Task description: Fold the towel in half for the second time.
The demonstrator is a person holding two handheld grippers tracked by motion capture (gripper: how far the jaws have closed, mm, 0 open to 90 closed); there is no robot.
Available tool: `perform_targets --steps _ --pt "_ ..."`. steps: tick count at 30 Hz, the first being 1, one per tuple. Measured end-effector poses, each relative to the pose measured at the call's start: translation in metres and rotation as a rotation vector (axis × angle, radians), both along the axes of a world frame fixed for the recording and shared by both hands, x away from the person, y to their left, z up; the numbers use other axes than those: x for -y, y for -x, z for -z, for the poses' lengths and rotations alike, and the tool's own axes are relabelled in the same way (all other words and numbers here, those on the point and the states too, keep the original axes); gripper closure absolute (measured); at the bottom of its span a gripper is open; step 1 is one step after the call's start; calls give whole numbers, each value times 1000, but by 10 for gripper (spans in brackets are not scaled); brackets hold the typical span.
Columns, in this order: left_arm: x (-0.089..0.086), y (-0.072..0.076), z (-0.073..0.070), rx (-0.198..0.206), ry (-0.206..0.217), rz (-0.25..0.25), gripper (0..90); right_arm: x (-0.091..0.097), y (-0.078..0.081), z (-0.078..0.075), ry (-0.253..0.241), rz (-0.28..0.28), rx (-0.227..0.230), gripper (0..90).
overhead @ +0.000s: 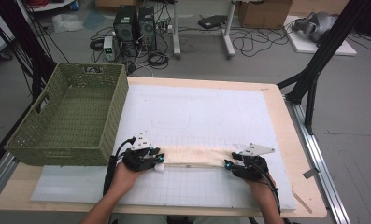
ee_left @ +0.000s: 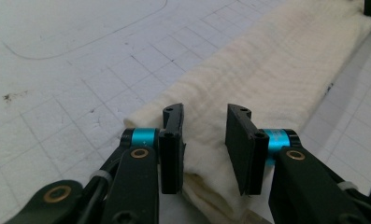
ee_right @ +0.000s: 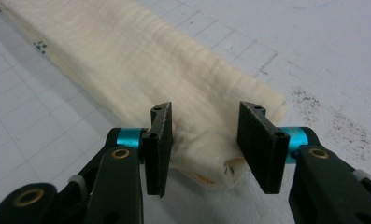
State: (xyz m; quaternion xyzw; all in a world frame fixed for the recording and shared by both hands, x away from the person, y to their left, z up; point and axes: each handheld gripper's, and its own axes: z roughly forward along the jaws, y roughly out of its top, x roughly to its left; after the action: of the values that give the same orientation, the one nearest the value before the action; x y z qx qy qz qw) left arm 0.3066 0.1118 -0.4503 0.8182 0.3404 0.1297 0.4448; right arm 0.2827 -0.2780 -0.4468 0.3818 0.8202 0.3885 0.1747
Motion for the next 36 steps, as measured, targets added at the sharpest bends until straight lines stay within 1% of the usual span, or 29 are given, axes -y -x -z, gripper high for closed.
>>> perform_targets --steps 3,5,7,8,9,11,13,17,19,21,23,25,26,30,34,35,36 --pt "-1 0 0 -4 8 -2 669 1 1 -1 20 -1 6 532" --pt "-2 0 0 -7 13 -1 668 3 2 -1 18 4 4 517" --pt "-3 0 0 -10 17 -1 664 5 2 -1 10 13 -6 472" --pt "-4 0 0 -12 29 -1 656 8 1 -1 1 23 -17 462" --pt "-5 0 -1 -11 39 5 636 11 2 -2 -16 24 -10 459" --pt "-9 0 -4 -4 78 -7 574 15 5 -7 -26 33 21 446" --pt "-15 -1 -9 23 114 -24 504 19 7 -13 -46 48 58 420" --pt "-27 -2 -18 70 183 -60 418 28 13 -25 -70 86 120 370" --pt "-35 -3 -23 91 216 -73 373 34 16 -30 -81 117 150 333" --pt "-41 -2 -27 110 248 -91 320 40 18 -34 -87 150 169 293" --pt "-47 -2 -30 120 283 -111 268 44 19 -36 -93 170 184 259" --pt "-49 -1 -32 134 288 -126 211 47 21 -39 -89 193 195 240" --pt "-49 -1 -32 134 287 -125 181 48 21 -39 -87 200 202 230" --pt "-47 -1 -33 133 284 -104 181 51 23 -40 -84 216 210 212" --pt "-46 0 -35 133 294 -87 181 53 23 -42 -79 227 214 170" --pt "-46 0 -35 136 297 -86 181 55 22 -42 -82 235 213 160" --pt "-46 0 -36 139 298 -86 181 56 21 -42 -94 243 203 148"
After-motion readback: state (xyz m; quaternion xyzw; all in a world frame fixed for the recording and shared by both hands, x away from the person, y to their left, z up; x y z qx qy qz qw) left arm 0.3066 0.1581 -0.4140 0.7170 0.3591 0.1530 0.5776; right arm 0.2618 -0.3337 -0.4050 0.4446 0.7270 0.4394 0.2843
